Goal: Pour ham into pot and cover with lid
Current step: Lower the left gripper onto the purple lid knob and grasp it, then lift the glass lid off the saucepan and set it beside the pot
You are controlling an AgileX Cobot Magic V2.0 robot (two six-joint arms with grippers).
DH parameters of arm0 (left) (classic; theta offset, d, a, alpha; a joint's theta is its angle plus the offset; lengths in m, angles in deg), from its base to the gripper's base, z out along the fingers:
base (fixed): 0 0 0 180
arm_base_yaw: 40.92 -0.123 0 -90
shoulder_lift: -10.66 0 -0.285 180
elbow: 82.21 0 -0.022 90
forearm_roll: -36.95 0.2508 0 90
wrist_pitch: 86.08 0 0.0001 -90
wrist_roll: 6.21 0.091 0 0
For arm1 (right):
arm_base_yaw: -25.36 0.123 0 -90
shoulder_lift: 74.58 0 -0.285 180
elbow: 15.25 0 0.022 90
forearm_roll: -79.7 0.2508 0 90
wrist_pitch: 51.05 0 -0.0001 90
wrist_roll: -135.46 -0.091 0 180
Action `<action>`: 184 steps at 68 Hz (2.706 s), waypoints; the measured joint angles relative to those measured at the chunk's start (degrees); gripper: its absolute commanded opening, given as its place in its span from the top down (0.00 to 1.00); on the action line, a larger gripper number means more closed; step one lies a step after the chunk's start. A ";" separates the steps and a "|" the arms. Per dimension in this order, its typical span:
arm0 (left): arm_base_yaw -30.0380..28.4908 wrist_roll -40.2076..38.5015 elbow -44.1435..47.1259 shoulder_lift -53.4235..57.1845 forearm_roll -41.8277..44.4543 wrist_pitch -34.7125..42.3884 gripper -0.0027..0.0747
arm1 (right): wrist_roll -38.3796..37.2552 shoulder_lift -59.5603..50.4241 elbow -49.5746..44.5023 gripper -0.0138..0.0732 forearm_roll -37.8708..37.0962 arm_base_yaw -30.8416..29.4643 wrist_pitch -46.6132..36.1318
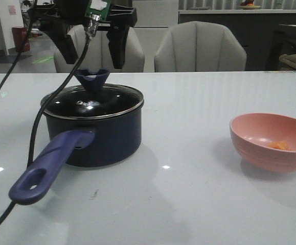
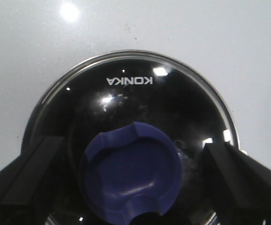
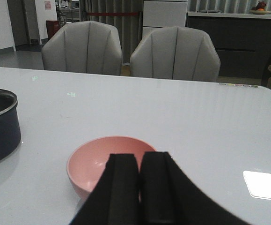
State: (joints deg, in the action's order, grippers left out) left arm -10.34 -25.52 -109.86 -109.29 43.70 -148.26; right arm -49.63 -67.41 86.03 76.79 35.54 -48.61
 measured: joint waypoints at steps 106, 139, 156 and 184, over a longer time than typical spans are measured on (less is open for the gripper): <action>0.37 -5.23 -1.65 -3.17 1.92 -4.84 0.82 | 0.00 0.00 0.00 0.66 0.00 0.00 0.00; -2.84 -1.10 4.11 8.19 9.58 -6.84 0.82 | 0.00 0.00 0.00 0.66 0.00 0.00 0.00; -14.01 2.54 18.69 18.27 8.13 1.69 0.82 | 0.00 0.00 0.00 0.66 0.00 0.00 0.00; -27.85 4.86 38.54 22.91 6.18 16.28 0.82 | 0.00 0.00 0.00 0.66 0.00 0.00 0.00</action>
State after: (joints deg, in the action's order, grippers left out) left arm -38.19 -20.65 -71.32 -86.38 49.88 -131.98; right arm -49.63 -67.41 86.03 76.79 35.54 -48.61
